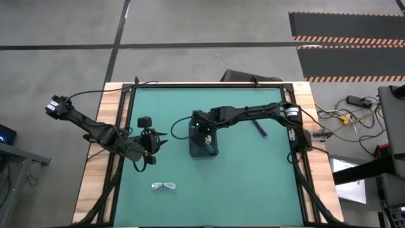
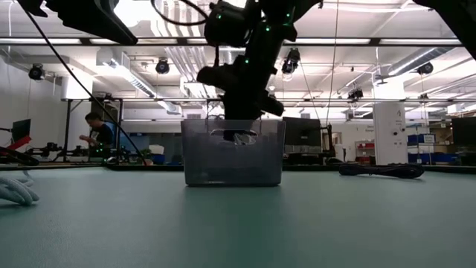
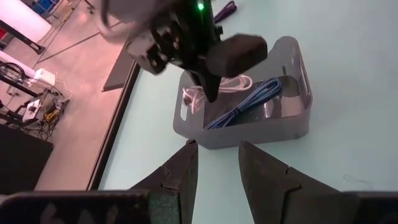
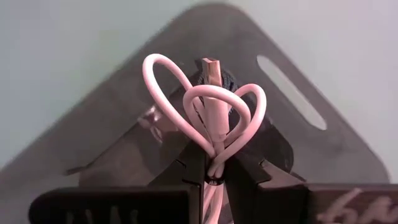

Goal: Pick and place USB-C Cables
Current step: Put the right white charger cable into the black bin

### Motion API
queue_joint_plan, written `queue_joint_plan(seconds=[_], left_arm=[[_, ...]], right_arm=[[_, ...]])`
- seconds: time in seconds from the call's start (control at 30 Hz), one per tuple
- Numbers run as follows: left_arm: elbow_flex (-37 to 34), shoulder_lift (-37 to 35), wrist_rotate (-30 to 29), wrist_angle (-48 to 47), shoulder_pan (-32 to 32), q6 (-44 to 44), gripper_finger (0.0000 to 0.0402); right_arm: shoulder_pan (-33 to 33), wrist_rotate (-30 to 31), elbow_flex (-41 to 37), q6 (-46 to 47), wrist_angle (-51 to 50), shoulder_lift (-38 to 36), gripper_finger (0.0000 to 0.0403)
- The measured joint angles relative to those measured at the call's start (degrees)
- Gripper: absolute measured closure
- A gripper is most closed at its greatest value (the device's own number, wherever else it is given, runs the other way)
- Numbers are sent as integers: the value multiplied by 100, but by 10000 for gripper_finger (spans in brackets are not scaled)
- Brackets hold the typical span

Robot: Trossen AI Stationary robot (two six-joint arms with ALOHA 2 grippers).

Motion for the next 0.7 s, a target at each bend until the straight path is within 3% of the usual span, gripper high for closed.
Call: queue_joint_plan(seconds=[0.7], left_arm=[[13, 15, 0, 6, 0, -1, 301]], right_arm=[[0, 2, 0, -35, 16, 242, 374]])
